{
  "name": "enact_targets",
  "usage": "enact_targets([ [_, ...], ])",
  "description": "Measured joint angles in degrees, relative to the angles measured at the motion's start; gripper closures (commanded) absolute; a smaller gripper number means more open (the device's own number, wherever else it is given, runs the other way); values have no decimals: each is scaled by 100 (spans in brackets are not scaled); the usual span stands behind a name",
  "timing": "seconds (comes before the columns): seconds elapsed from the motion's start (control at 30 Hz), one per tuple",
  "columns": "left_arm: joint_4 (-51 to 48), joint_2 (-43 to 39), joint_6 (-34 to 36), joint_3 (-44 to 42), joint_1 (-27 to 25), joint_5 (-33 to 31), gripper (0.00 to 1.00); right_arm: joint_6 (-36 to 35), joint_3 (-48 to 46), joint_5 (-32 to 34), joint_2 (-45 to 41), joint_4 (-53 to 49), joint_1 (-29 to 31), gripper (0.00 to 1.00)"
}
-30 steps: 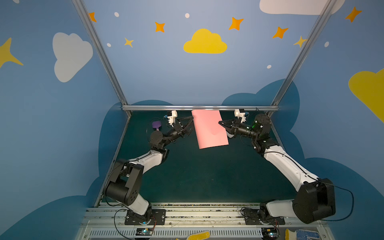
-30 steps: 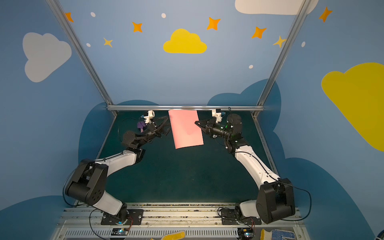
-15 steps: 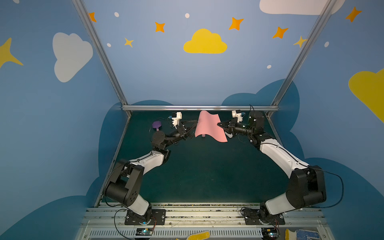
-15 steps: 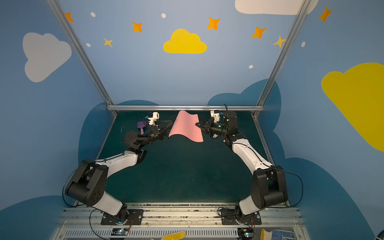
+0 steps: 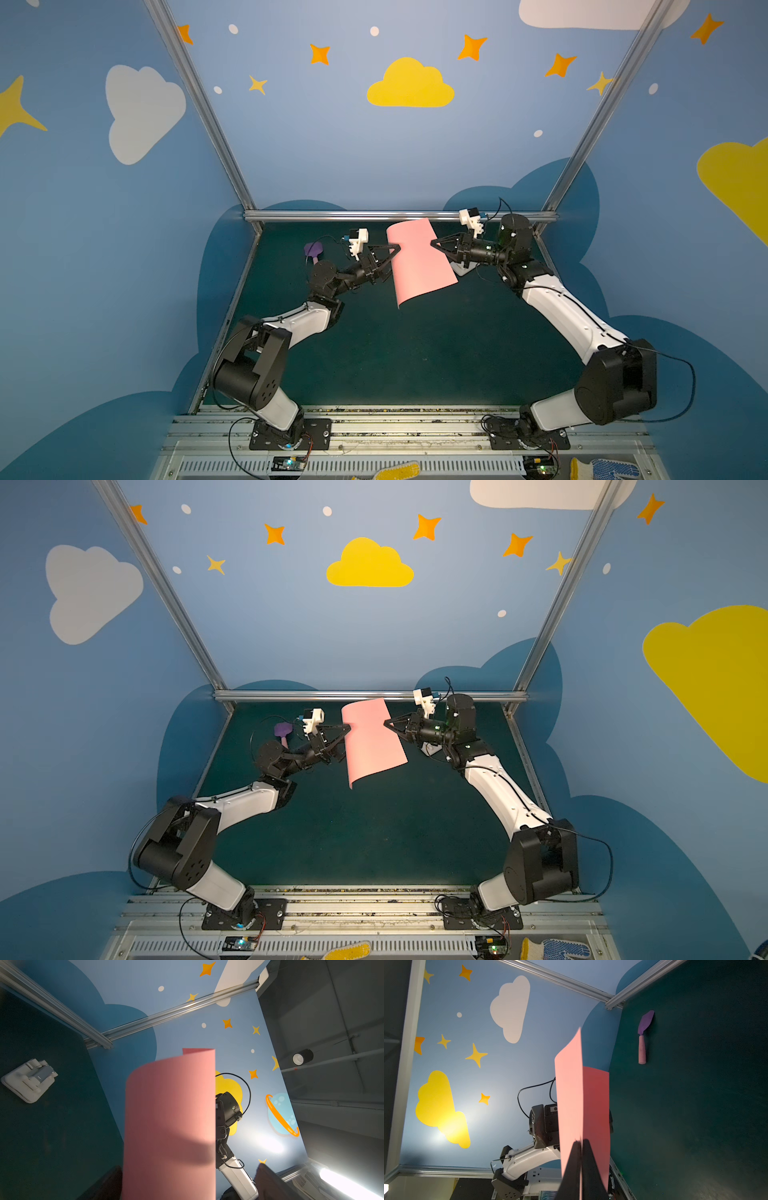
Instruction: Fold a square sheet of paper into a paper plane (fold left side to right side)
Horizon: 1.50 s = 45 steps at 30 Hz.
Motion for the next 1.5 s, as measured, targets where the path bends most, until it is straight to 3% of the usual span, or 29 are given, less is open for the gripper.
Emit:
enact_targets([
  [0.27, -208, -125, 131, 24, -160, 7, 7, -227, -717, 107, 125, -192, -358, 100],
  [0.4, -232, -175, 186, 85, -186, 2, 19, -306, -723, 131, 138, -236, -328, 100],
  [0.67, -575, -175, 339, 114, -348, 0, 24, -304, -723, 133, 144, -197, -249, 100],
  [0.77, -730, -175, 450, 94, -387, -11, 30, -299, -732, 133, 144, -151, -247, 100],
  [1.0, -1569, -236, 925, -306, -389, -385, 35, -205, -907, 129, 144, 74, -249, 100],
  [1.5, -1993, 199, 1193, -527, -387, -758, 72, 59, -1373, 142, -48, 433, -249, 100],
])
